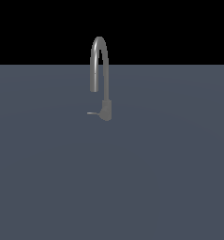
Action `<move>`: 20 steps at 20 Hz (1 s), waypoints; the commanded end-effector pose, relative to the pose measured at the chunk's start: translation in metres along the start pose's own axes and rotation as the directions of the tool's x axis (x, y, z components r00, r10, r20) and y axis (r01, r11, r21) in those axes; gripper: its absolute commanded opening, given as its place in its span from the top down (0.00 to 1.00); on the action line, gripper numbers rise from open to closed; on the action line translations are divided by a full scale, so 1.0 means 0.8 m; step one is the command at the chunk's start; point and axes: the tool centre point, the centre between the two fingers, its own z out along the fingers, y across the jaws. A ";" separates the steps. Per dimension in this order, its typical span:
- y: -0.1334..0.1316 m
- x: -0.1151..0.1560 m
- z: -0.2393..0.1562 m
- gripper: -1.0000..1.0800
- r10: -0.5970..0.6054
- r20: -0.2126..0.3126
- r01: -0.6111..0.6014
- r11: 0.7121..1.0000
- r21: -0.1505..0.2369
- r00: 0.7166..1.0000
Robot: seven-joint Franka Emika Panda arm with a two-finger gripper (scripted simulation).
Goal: Turn on the faucet by rotating a designated handle.
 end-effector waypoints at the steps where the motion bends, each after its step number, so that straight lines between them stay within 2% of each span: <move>1: 0.000 0.000 0.000 1.00 0.000 0.000 0.000 1.000 0.000 1.000; 5: -0.001 0.004 0.002 1.00 -0.015 0.002 0.015 1.000 -0.014 1.000; 10: -0.005 0.019 0.011 1.00 -0.074 0.010 0.074 0.995 -0.072 0.997; 15: -0.012 0.043 0.028 1.00 -0.172 0.033 0.175 0.970 -0.169 0.985; 18: -0.018 0.062 0.041 1.00 -0.245 0.057 0.251 0.938 -0.240 0.968; 20: -0.023 0.075 0.051 1.00 -0.297 0.078 0.307 0.907 -0.290 0.952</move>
